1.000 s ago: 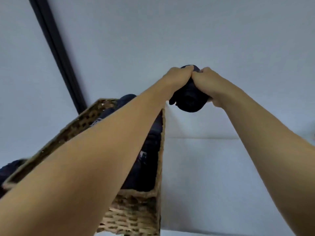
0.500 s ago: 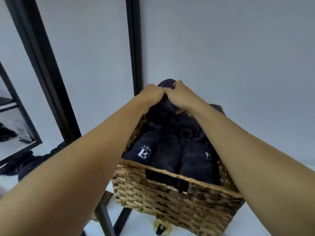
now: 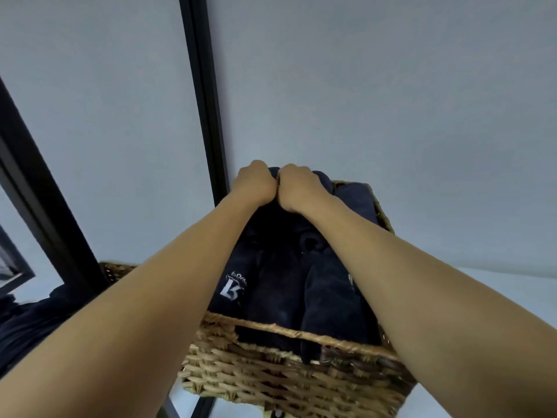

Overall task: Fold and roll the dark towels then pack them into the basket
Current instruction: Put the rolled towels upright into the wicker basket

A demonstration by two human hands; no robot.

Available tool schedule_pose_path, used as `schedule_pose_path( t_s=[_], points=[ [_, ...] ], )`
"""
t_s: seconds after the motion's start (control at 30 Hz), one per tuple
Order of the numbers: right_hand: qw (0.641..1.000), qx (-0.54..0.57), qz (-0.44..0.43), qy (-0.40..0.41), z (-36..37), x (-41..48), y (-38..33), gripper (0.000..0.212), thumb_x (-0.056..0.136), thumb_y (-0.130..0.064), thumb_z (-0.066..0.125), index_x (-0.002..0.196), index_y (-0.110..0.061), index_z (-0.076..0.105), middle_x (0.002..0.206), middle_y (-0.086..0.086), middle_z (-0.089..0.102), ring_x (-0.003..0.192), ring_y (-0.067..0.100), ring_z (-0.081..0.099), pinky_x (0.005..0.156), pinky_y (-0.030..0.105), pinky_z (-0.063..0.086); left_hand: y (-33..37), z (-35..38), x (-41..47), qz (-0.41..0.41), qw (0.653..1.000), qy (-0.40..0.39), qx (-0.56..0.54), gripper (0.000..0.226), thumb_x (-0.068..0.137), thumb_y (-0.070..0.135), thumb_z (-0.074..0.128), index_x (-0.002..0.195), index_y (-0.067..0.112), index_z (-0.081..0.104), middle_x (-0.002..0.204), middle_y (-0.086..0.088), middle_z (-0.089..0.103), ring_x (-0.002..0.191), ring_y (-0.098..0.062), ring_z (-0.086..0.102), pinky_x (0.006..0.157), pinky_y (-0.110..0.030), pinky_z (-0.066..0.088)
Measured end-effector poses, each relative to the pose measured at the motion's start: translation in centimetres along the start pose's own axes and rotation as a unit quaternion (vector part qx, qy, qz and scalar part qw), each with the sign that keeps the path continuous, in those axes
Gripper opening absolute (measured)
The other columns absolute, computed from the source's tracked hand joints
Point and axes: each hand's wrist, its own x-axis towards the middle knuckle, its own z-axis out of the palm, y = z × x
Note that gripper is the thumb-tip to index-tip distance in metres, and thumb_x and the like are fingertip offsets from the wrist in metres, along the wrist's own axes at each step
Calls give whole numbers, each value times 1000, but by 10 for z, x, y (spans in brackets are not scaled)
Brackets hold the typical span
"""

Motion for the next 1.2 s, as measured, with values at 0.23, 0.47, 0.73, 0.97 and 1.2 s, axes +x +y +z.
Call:
schedule_pose_path(
  t_s=[0.23, 0.47, 0.73, 0.97, 1.2],
  points=[
    [966, 210, 43, 144, -82, -38, 94, 41, 89, -4, 43, 124, -14, 60, 114, 3, 63, 103, 21, 58, 81, 29, 48, 125, 24, -11, 96, 975, -1, -200, 21, 90, 5, 42, 70, 9, 48, 67, -1, 45, 60, -17, 41, 48, -24, 30],
    [933, 216, 173, 228, -145, -128, 269, 34, 89, -6, 45, 119, -12, 61, 98, 3, 64, 88, 19, 57, 82, 35, 52, 296, 153, -62, 140, 911, -185, -341, 21, 92, 14, 44, 98, 2, 60, 84, -7, 59, 67, -19, 53, 65, -30, 47],
    [906, 67, 339, 243, -170, -240, 471, 37, 93, -10, 45, 128, -13, 57, 120, 7, 64, 103, 23, 61, 78, 31, 48, 441, 316, -165, 130, 844, -365, -371, 34, 94, 27, 46, 118, 7, 60, 113, -12, 66, 102, -30, 63, 90, -41, 54],
    [898, -47, 395, 190, -147, -279, 591, 18, 95, -17, 47, 96, -12, 64, 88, 4, 61, 85, 24, 61, 65, 29, 40, 498, 421, -200, 113, 830, -428, -339, 32, 98, 29, 40, 117, 10, 57, 116, -14, 59, 104, -30, 56, 97, -46, 49],
    [870, -40, 470, 143, -117, -273, 660, 33, 94, -28, 54, 124, -16, 49, 114, 9, 59, 104, 30, 60, 92, 48, 50, 519, 487, -202, 45, 828, -451, -330, 53, 101, 36, 39, 150, 20, 27, 140, -12, 49, 123, -32, 52, 102, -47, 47]
  ],
)
